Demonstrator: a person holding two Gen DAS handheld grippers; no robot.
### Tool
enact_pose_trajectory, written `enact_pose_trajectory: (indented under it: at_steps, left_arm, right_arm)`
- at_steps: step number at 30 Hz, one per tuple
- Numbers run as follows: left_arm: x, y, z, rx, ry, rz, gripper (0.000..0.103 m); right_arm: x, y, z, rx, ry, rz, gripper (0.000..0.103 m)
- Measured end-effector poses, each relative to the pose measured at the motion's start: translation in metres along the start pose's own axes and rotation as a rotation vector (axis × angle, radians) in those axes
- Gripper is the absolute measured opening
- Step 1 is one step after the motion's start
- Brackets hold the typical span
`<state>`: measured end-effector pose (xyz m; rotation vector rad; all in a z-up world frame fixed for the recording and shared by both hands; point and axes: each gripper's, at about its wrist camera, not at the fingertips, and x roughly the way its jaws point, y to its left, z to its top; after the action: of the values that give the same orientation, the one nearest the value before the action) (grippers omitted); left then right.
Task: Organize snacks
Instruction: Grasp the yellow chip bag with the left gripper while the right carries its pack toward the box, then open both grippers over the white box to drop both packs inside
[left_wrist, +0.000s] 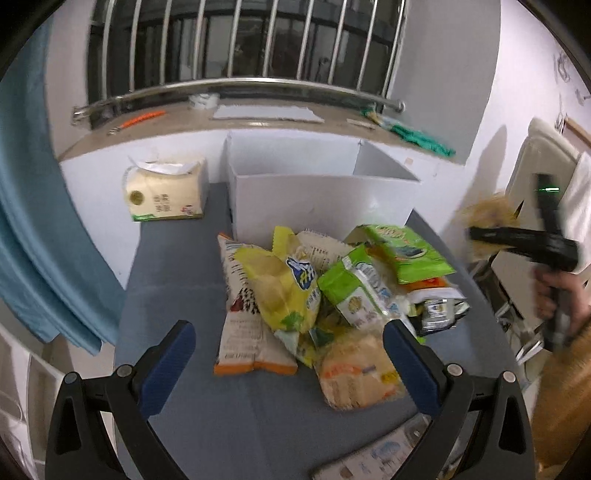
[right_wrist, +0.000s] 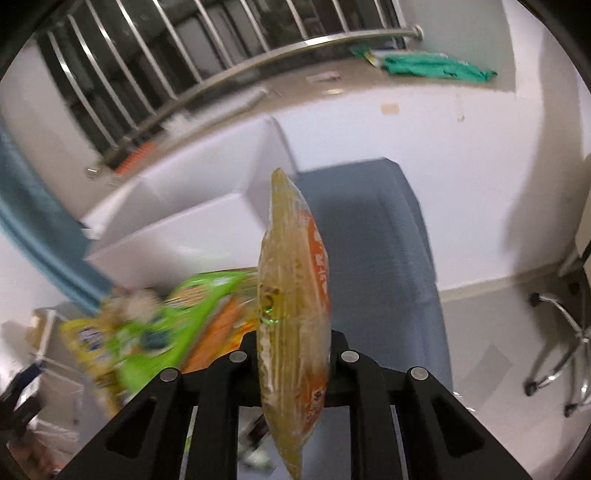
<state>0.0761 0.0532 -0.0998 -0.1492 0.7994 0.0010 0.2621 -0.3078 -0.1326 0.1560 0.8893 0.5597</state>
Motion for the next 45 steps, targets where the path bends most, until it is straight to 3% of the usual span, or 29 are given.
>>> enact_pose_trajectory:
  at_steps: [9,11,12,13,19,25,30,33,38,44,45]
  left_arm:
    - [0.068,0.013,0.020,-0.003,0.102,-0.030,0.098]
    - [0.075,0.018,0.023,-0.024,0.116,-0.067,0.085]
    - [0.078,0.018,0.024,-0.024,0.127,-0.081,0.059]
    - [0.081,0.018,0.023,-0.020,0.143,-0.084,0.044]
    - [0.058,0.015,0.017,-0.022,0.065,-0.075,0.036]
    - [-0.005,0.016,0.040,-0.027,-0.111,-0.070,0.035]
    - [-0.020,0.018,0.082,-0.038,-0.197,-0.091,0.035]
    - [-0.009,0.020,0.115,-0.048,-0.213,-0.101,0.035]
    - [0.042,0.018,0.168,-0.042,-0.179,-0.052,0.035]
    - [0.094,0.024,0.189,-0.057,-0.127,0.000,0.039]
    - [0.098,0.027,0.191,-0.061,-0.118,0.007,0.045]
  right_arm:
    - [-0.081,0.023,-0.049,-0.019,-0.091,0.099,0.018]
    - [-0.084,0.026,-0.054,-0.021,-0.098,0.108,0.018]
    - [-0.085,0.027,-0.057,-0.019,-0.099,0.114,0.018]
    - [-0.086,0.028,-0.058,-0.016,-0.100,0.123,0.018]
    - [-0.089,0.047,-0.064,-0.064,-0.097,0.131,0.018]
    - [-0.079,0.067,-0.054,-0.104,-0.099,0.151,0.018]
    - [-0.060,0.090,-0.020,-0.142,-0.111,0.171,0.018]
    - [-0.043,0.107,0.013,-0.174,-0.124,0.156,0.018]
    - [0.015,0.121,0.087,-0.203,-0.096,0.046,0.018]
    - [0.076,0.111,0.136,-0.203,-0.028,-0.059,0.019]
    - [0.081,0.108,0.139,-0.194,-0.021,-0.064,0.028]
